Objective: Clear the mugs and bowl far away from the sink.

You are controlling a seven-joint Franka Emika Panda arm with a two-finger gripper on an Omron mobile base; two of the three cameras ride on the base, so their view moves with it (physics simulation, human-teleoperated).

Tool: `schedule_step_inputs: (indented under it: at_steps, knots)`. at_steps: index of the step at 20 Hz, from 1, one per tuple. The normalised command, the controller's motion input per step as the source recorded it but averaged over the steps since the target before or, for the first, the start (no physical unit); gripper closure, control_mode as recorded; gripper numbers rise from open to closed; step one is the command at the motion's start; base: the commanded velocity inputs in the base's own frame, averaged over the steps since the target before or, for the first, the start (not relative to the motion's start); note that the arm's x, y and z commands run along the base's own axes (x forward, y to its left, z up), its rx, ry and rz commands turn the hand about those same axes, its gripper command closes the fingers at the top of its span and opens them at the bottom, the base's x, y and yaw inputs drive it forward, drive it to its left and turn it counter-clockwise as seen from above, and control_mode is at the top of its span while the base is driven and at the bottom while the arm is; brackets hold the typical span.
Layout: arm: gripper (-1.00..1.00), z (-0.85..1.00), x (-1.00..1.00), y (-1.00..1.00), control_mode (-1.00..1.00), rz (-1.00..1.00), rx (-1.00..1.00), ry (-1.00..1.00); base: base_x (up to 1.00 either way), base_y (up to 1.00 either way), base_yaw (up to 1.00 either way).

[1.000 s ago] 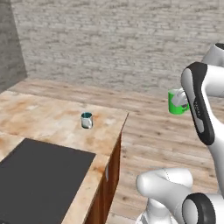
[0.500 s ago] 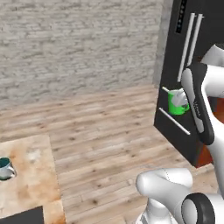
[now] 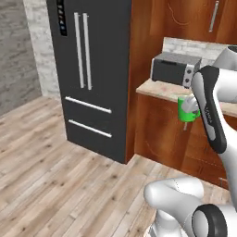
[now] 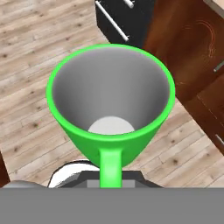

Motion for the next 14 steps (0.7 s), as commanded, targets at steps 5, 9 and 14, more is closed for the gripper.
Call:
schedule_step_inputs:
  at_steps: [5,9,14]
  knots:
    - [1.00,0.00,0.00,0.00,1.00,0.00,0.00,0.00,0.00,0.00,-1.00]
    - [1.00,0.00,0.00,0.00,1.00,0.00,0.00,0.00,0.00,0.00,-0.98]
    - [1.00,0.00,0.00,0.00,1.00,0.00,0.00,0.00,0.69,0.02,-0.60]
